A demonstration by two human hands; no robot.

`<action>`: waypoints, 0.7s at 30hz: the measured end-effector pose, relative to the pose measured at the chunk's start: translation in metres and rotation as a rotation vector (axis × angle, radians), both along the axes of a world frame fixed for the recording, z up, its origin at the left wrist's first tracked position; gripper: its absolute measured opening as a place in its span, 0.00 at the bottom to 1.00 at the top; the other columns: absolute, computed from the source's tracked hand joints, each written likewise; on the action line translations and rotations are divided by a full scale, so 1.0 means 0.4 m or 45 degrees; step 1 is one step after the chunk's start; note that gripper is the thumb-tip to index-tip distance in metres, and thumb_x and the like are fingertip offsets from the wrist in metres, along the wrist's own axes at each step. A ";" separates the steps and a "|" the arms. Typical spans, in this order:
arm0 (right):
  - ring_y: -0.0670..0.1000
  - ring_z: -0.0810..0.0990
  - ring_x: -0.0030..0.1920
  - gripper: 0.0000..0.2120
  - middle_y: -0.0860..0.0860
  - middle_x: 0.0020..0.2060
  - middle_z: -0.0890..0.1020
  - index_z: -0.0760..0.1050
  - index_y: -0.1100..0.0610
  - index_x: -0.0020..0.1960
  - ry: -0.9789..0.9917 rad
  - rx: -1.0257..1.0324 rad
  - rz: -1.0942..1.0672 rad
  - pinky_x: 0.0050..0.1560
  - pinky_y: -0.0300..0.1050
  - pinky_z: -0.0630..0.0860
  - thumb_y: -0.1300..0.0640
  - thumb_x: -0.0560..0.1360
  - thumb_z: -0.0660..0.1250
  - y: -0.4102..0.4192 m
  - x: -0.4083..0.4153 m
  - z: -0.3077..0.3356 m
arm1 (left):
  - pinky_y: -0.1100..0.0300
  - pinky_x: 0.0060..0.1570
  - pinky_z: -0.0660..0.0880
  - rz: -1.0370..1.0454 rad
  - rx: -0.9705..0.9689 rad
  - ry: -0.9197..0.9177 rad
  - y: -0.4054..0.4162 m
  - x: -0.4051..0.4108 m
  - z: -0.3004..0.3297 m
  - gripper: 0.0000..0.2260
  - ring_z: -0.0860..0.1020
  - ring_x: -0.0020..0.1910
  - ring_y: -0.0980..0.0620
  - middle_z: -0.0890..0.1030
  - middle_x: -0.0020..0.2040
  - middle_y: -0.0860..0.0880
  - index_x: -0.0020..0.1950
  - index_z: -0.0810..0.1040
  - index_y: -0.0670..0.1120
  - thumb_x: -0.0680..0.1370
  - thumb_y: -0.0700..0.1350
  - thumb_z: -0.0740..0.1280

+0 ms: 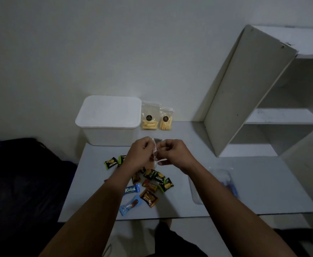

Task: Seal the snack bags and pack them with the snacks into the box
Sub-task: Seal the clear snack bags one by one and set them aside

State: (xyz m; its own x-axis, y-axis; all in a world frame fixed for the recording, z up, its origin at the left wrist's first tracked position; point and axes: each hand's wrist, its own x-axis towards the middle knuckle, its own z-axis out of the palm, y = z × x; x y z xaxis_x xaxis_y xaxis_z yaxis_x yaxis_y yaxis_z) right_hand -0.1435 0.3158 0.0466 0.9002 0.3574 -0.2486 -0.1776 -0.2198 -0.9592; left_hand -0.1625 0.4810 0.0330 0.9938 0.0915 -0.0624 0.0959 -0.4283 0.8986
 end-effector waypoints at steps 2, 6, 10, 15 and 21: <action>0.55 0.86 0.41 0.09 0.66 0.43 0.85 0.81 0.69 0.55 0.029 0.021 -0.065 0.44 0.47 0.85 0.71 0.75 0.72 -0.014 0.031 -0.022 | 0.42 0.42 0.81 -0.020 -0.072 0.099 -0.017 0.031 -0.027 0.11 0.82 0.38 0.41 0.81 0.36 0.44 0.37 0.76 0.47 0.79 0.46 0.63; 0.55 0.85 0.41 0.07 0.63 0.41 0.85 0.82 0.67 0.53 0.056 -0.026 -0.182 0.42 0.48 0.84 0.70 0.75 0.71 -0.048 0.112 -0.076 | 0.44 0.46 0.84 -0.088 -0.208 0.263 -0.053 0.119 -0.072 0.08 0.85 0.42 0.41 0.84 0.40 0.42 0.42 0.80 0.43 0.79 0.43 0.65; 0.52 0.84 0.40 0.08 0.58 0.40 0.87 0.86 0.63 0.48 0.038 -0.103 -0.259 0.44 0.53 0.83 0.69 0.75 0.68 -0.108 0.246 -0.131 | 0.64 0.43 0.76 -0.009 -0.234 0.212 -0.089 0.261 -0.137 0.13 0.79 0.52 0.57 0.80 0.56 0.51 0.64 0.76 0.51 0.79 0.42 0.69; 0.46 0.83 0.40 0.09 0.53 0.39 0.87 0.87 0.60 0.48 0.137 -0.077 -0.203 0.46 0.43 0.79 0.68 0.76 0.68 -0.204 0.456 -0.180 | 0.62 0.45 0.82 -0.160 -0.252 0.350 -0.144 0.467 -0.230 0.11 0.82 0.52 0.53 0.81 0.58 0.46 0.61 0.78 0.47 0.80 0.40 0.68; 0.52 0.85 0.55 0.20 0.56 0.55 0.84 0.81 0.48 0.63 0.139 0.021 -0.365 0.57 0.49 0.82 0.49 0.72 0.78 -0.294 0.673 -0.340 | 0.58 0.36 0.76 0.111 -0.233 0.385 -0.254 0.697 -0.331 0.05 0.80 0.40 0.53 0.84 0.45 0.49 0.50 0.79 0.48 0.83 0.46 0.64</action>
State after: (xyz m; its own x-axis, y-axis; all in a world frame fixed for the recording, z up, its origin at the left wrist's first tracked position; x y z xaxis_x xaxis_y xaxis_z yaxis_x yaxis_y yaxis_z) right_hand 0.1258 0.1981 -0.0895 0.9332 0.0972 -0.3461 -0.3328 -0.1304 -0.9339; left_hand 0.1163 0.3793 -0.0992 0.9168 0.1351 -0.3758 0.3983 -0.2414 0.8849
